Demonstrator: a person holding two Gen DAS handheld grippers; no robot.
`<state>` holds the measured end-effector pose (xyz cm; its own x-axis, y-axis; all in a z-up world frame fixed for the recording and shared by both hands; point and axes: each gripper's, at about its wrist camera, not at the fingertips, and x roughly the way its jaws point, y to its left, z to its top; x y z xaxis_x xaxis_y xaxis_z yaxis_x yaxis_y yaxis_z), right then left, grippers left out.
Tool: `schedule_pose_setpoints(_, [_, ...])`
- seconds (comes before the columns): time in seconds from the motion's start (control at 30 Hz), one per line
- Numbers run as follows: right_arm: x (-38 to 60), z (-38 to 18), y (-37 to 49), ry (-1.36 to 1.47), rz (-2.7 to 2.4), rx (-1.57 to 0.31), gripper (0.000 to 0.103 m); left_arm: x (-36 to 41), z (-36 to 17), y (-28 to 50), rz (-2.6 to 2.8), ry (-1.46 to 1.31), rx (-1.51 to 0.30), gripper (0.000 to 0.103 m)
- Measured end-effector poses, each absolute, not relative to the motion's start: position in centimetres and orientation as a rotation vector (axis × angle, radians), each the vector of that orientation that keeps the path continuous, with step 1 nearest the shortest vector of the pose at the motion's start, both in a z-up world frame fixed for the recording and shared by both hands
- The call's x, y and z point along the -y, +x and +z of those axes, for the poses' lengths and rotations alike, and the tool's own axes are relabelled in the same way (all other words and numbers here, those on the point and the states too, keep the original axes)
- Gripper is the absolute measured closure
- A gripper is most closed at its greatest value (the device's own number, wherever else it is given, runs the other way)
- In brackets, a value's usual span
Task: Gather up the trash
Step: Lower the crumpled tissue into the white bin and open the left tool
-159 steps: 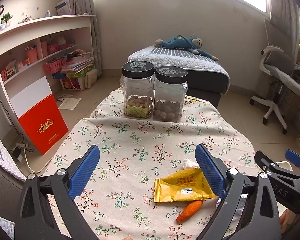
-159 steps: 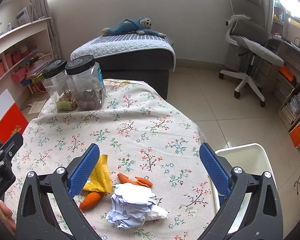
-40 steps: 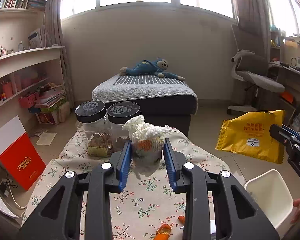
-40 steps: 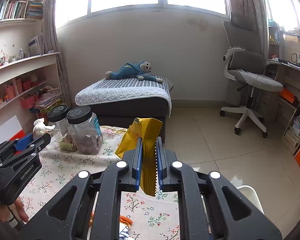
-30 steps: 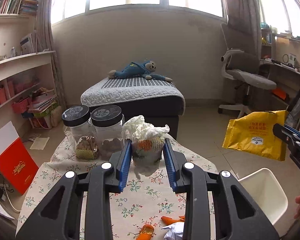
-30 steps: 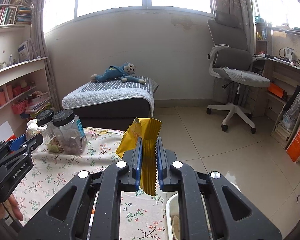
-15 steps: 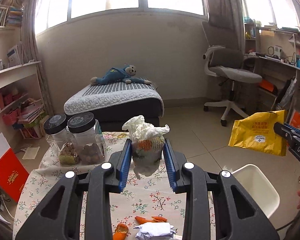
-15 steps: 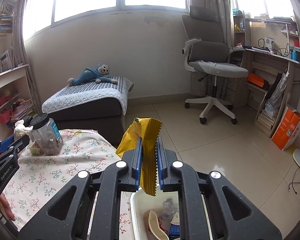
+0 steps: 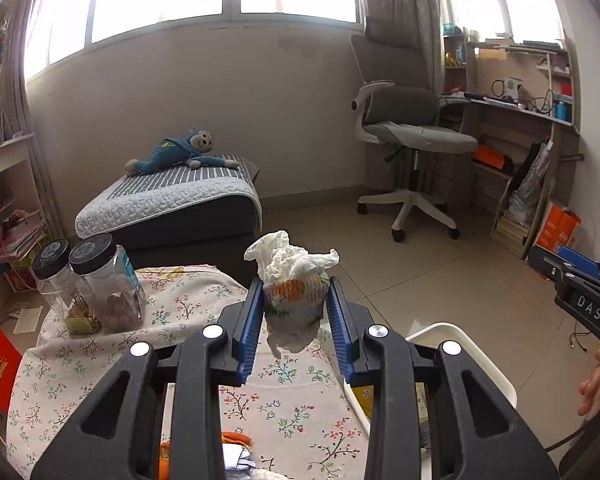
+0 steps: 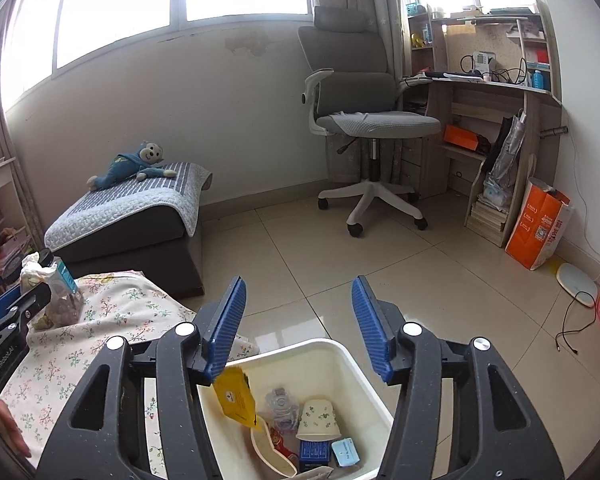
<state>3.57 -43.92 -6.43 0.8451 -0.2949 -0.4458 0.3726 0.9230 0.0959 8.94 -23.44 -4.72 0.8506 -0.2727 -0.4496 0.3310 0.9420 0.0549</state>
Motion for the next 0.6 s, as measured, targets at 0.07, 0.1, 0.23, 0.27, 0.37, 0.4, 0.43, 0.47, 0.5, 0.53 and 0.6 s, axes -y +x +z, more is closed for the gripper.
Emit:
schedule_pose_setpoints(0.07, [44.7, -6.5, 3.1, 0.190, -0.385, -0.428, 0.033, 24.6, -4.9, 8.7, -0.347, 0.135, -0.463, 0.070])
schedule_pose_setpoints(0.1, [45.2, -6.6, 2.8, 0.198, -0.398, -0.423, 0.027, 25.2, -4.9, 8.7, -0.359, 0.133, -0.468, 0.070])
schedule_pose_setpoints(0.23, [46.9, -6.7, 1.8, 0.229, -0.446, -0.406, 0.013, 27.5, -4.7, 8.5, -0.404, 0.114, -0.483, 0.070])
schedule_pose_setpoints(0.27, [47.3, -6.7, 1.6, 0.233, -0.455, -0.409, 0.011, 28.1, -4.6, 8.4, -0.413, 0.114, -0.484, 0.070])
schedule_pose_setpoints(0.37, [48.5, -7.0, 1.0, 0.243, -0.490, -0.408, 0.007, 29.8, -4.5, 8.1, -0.441, 0.117, -0.486, 0.070])
schedule_pose_setpoints(0.4, [48.8, -7.1, 0.9, 0.245, -0.499, -0.410, 0.007, 30.4, -4.4, 8.0, -0.450, 0.119, -0.488, 0.070])
schedule_pose_setpoints(0.43, [49.2, -7.3, 0.7, 0.247, -0.509, -0.413, 0.007, 31.2, -4.4, 7.8, -0.459, 0.120, -0.490, 0.070])
schedule_pose_setpoints(0.47, [49.5, -7.4, 0.6, 0.248, -0.519, -0.416, 0.007, 31.8, -4.4, 7.7, -0.468, 0.118, -0.492, 0.070])
schedule_pose_setpoints(0.5, [50.0, -7.5, 0.4, 0.250, -0.528, -0.418, 0.007, 32.3, -4.4, 7.7, -0.477, 0.116, -0.495, 0.070])
schedule_pose_setpoints(0.53, [50.3, -7.6, 0.2, 0.253, -0.536, -0.421, 0.007, 32.7, -4.4, 7.6, -0.485, 0.113, -0.498, 0.070])
schedule_pose_setpoints(0.6, [51.0, -7.8, -0.1, 0.256, -0.557, -0.426, 0.007, 33.7, -4.4, 7.6, -0.501, 0.107, -0.505, 0.070])
